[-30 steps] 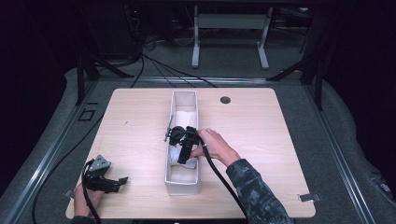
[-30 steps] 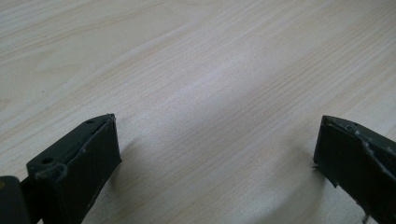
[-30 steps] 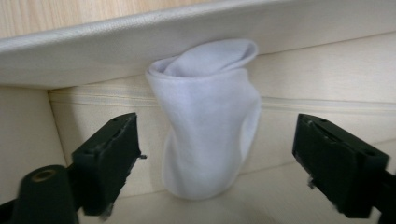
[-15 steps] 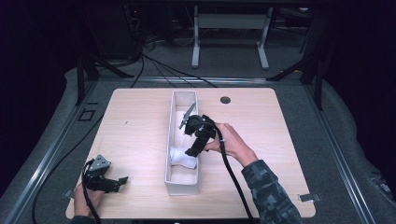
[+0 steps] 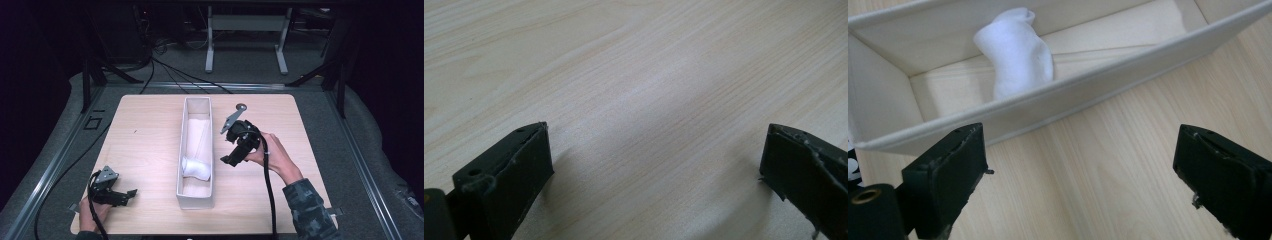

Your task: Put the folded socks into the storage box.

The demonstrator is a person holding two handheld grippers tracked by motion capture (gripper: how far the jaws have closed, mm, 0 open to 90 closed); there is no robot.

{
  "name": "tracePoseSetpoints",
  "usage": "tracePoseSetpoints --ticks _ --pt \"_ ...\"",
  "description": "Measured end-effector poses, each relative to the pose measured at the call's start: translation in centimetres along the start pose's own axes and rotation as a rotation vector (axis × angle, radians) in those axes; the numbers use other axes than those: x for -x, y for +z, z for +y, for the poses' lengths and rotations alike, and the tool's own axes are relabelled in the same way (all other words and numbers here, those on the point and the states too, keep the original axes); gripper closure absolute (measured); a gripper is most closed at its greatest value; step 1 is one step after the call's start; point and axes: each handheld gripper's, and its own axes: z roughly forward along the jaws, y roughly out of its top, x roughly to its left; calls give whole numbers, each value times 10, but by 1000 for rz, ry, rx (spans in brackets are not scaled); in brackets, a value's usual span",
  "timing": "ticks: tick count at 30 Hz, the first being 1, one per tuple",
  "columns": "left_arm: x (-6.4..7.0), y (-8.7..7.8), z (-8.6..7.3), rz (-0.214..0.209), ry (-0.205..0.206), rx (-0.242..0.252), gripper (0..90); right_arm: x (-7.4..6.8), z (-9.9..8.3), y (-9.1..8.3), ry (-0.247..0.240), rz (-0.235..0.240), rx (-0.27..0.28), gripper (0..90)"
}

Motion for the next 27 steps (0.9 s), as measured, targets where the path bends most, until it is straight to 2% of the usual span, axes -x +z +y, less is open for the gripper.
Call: tracePoseSetpoints --ticks 5,12,13,16,20,24,26,27 --pt "0 0 0 0 0 0 2 2 -17 -8 27 -25 8 67" --pt "0 0 0 0 0 0 2 7 -57 -19 96 -55 12 59" --pt "0 0 0 0 0 0 2 7 -57 -19 96 -55 12 59" --pt "0 0 0 0 0 0 2 8 -78 -17 130 -64 -1 55" --pt "0 0 0 0 0 0 2 9 -93 -15 155 -69 -15 50" --pt "0 0 0 0 0 0 2 10 -119 -9 199 -80 -38 38" --pt "0 0 0 0 0 0 2 10 -124 -8 210 -82 -45 33" --pt "0 0 0 0 0 0 2 10 -135 -7 221 -96 -49 28"
